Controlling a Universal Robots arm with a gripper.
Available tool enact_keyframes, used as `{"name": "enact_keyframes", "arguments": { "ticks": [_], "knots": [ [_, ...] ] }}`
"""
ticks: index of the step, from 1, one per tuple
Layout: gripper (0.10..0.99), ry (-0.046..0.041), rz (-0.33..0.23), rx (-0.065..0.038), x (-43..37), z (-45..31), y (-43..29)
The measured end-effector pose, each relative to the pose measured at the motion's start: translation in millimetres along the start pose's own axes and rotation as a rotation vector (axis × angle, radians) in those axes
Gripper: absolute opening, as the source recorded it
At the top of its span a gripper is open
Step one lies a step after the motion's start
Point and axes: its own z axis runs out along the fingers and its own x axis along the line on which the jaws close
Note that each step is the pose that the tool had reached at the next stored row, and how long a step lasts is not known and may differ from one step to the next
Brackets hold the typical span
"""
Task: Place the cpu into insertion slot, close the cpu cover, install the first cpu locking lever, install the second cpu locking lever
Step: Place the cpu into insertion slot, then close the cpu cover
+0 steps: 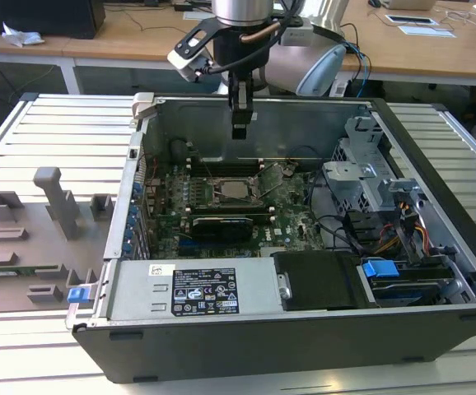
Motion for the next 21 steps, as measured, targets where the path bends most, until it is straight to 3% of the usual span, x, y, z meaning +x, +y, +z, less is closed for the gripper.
{"name": "enact_keyframes", "arguments": {
  "ticks": [3,5,8,13,16,19,21],
  "knots": [
    [0.110,0.0000,0.000,0.000,0.0,-0.2,0.2],
    [0.110,-0.0001,0.000,0.000,0.1,0.0,4.0],
    [0.110,-0.0001,0.000,0.004,0.7,0.9,20.8],
    [0.110,-0.0003,0.000,0.008,1.3,1.8,39.6],
    [0.110,-0.0010,0.000,0.014,2.1,2.9,61.0],
    [0.110,-0.0026,0.000,0.025,4.6,4.4,89.2],
    [0.110,-0.0061,-0.001,0.028,5.4,10.0,95.0]
  ]
}}
